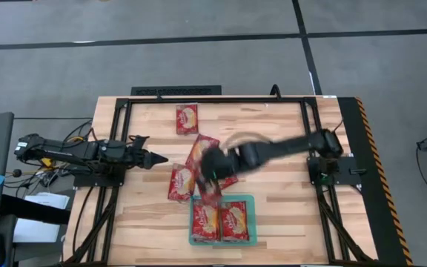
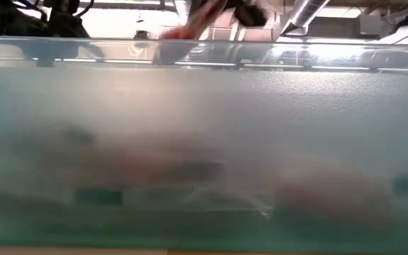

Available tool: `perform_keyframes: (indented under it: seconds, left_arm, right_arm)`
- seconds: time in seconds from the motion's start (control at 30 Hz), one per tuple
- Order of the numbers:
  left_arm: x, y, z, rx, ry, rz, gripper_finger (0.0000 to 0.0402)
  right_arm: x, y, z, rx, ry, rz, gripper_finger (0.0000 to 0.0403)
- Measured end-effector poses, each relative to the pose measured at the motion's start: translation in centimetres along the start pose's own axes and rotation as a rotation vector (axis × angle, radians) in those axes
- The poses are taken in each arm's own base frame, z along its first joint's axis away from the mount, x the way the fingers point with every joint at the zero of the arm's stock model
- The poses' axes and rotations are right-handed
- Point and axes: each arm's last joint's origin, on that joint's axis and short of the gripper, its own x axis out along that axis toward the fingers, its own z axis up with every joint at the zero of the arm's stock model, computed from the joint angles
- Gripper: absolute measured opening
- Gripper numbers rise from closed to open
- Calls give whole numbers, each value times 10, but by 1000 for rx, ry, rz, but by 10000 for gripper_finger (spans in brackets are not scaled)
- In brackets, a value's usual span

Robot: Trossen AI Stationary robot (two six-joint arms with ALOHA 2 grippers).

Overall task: Sort popcorn bags into baskets
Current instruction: Put the red popcorn bag into the green bin

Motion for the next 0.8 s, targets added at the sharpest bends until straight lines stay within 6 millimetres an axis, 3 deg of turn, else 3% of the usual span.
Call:
perform_keyframes:
  seconds: [0.17,0.33,0.53,0.7,0.8]
  left_arm:
    - [0,0,-1,-2,17,-2,240]
    - [0,2,-1,3,23,10,240]
    - [0,3,-2,20,37,26,240]
    - [0,4,-3,25,42,35,240]
    - [0,5,-3,27,44,41,240]
  right_arm:
    - [-12,22,-73,65,41,-85,31]
    - [4,22,-127,112,101,-130,22]
    - [16,14,-143,170,75,-34,24]
    - [13,-9,-147,198,3,-12,32]
    - [13,-29,-163,243,-36,51,23]
